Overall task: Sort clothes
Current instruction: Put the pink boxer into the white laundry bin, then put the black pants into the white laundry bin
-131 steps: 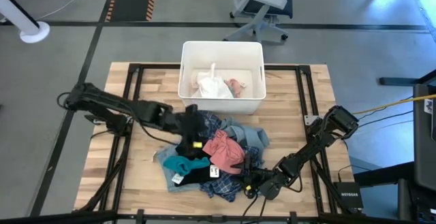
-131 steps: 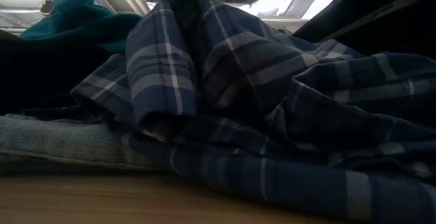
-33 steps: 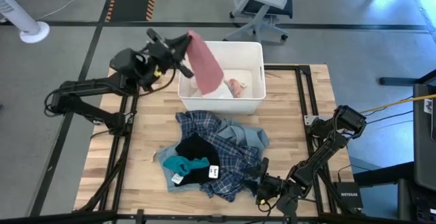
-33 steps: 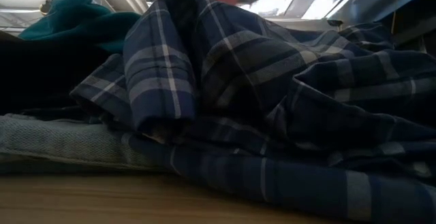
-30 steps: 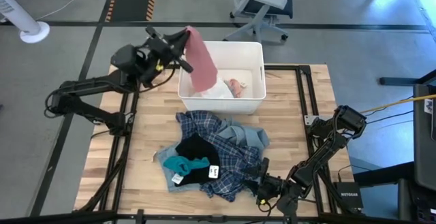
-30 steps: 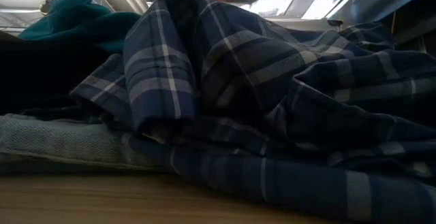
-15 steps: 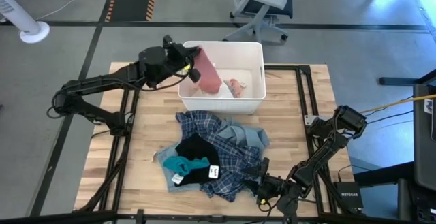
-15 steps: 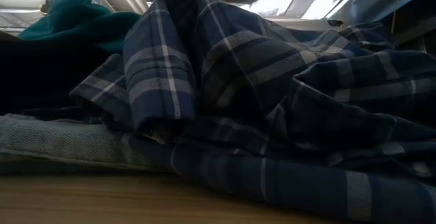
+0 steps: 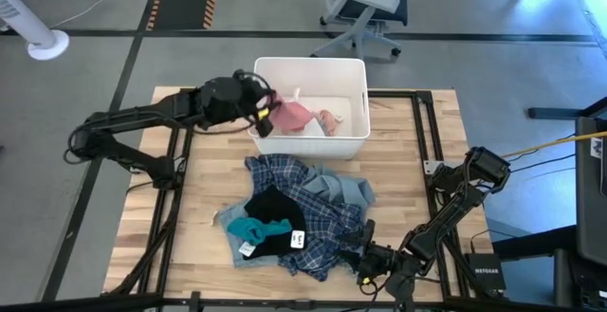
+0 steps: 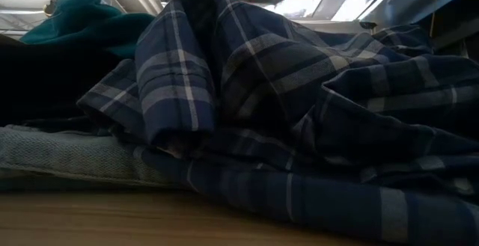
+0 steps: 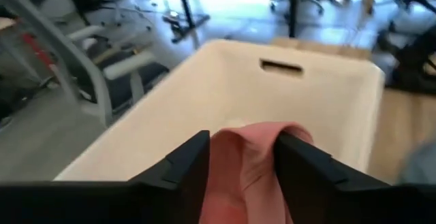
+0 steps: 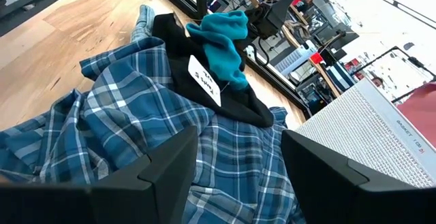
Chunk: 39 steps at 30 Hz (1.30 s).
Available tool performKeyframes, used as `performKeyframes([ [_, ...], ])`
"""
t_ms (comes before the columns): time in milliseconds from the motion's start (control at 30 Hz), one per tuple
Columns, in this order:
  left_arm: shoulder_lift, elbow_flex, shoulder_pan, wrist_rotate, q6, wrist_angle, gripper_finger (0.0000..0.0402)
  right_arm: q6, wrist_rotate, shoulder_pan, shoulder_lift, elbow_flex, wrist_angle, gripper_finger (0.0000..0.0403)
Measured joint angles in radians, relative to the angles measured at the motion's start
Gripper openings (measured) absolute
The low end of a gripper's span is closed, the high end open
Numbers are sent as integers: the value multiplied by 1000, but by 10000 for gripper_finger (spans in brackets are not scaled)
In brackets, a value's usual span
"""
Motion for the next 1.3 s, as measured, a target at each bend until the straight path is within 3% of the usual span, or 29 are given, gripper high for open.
performKeyframes([
  [133, -21, 0, -59, -12, 65, -79, 169, 0, 0, 0, 0, 0, 0, 232],
  [233, -44, 0, -100, -123, 103, -112, 170, 0, 0, 0, 0, 0, -1, 232],
  [333, -64, 0, -130, -143, 104, -151, 171, 0, 0, 0, 0, 0, 0, 232],
  [467, -97, 0, -190, -93, 45, -199, 171, 0, 0, 0, 0, 0, 0, 232],
  [667, -87, 0, -347, 63, -37, -230, 171, 0, 0, 0, 0, 0, 0, 232],
  [967, 22, 0, -567, 71, -136, -259, 158, 18, 0, 0, 0, 0, 0, 232],
  [1300, 187, 0, -616, 76, -246, -266, 148, 23, 0, 0, 0, 0, 0, 232],
])
